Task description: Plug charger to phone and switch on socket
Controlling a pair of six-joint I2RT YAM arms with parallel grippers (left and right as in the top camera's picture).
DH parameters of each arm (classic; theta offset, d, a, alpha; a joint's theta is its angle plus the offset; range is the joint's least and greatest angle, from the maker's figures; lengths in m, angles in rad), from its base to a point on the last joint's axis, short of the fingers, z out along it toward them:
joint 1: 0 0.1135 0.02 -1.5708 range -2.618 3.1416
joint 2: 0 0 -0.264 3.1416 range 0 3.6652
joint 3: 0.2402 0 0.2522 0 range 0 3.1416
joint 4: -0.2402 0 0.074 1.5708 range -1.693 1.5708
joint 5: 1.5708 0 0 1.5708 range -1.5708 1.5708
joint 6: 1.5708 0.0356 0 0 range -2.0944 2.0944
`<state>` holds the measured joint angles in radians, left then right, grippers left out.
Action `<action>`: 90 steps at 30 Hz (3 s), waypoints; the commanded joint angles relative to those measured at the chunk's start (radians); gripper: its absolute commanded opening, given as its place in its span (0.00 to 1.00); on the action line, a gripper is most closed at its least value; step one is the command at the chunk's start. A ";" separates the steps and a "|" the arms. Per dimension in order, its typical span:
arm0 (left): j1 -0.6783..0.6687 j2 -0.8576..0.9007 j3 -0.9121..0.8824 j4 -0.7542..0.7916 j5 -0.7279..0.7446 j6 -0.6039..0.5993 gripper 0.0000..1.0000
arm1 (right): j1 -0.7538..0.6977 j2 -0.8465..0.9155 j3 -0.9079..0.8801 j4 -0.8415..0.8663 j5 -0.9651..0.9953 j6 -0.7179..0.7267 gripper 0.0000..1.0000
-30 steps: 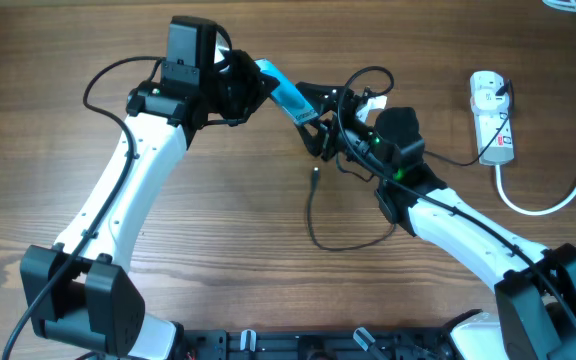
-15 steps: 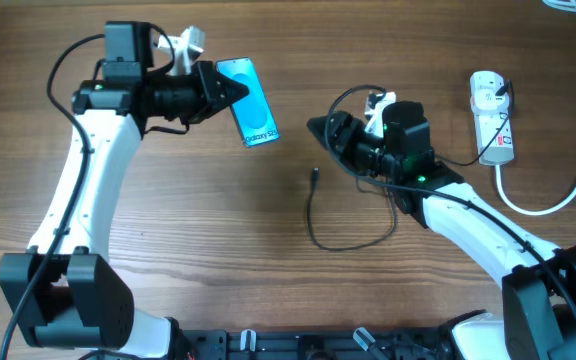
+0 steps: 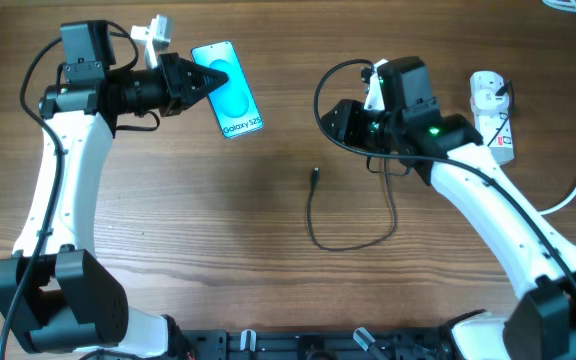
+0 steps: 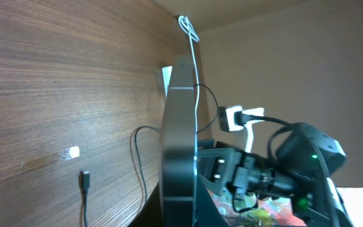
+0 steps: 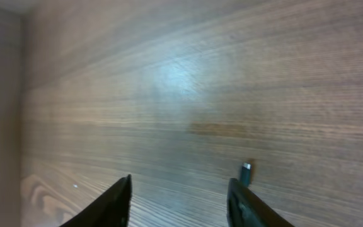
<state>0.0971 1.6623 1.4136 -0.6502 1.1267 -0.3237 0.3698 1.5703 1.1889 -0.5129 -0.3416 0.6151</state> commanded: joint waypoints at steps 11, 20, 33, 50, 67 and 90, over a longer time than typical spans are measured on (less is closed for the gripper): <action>-0.002 -0.013 0.008 -0.001 0.035 -0.077 0.04 | 0.105 0.314 0.010 -0.029 0.082 0.095 0.25; -0.002 -0.013 0.008 -0.002 0.035 -0.078 0.04 | 0.114 0.370 0.012 -0.064 0.083 0.146 0.26; -0.002 -0.013 0.008 -0.021 0.036 -0.078 0.04 | 0.142 0.544 0.204 -0.222 0.118 0.155 0.04; -0.002 -0.013 0.008 -0.024 0.036 -0.078 0.04 | 0.124 0.556 0.384 -0.262 0.347 -0.052 0.05; -0.002 -0.013 0.008 -0.024 0.036 -0.078 0.04 | 0.069 0.616 0.383 -0.349 0.206 -0.082 0.31; -0.002 -0.013 0.008 -0.024 0.036 -0.078 0.04 | 0.060 0.616 0.368 -0.305 0.103 0.069 0.04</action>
<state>0.0975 1.6623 1.4136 -0.6777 1.1275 -0.3988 0.4355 2.1761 1.5608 -0.8387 -0.2176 0.7406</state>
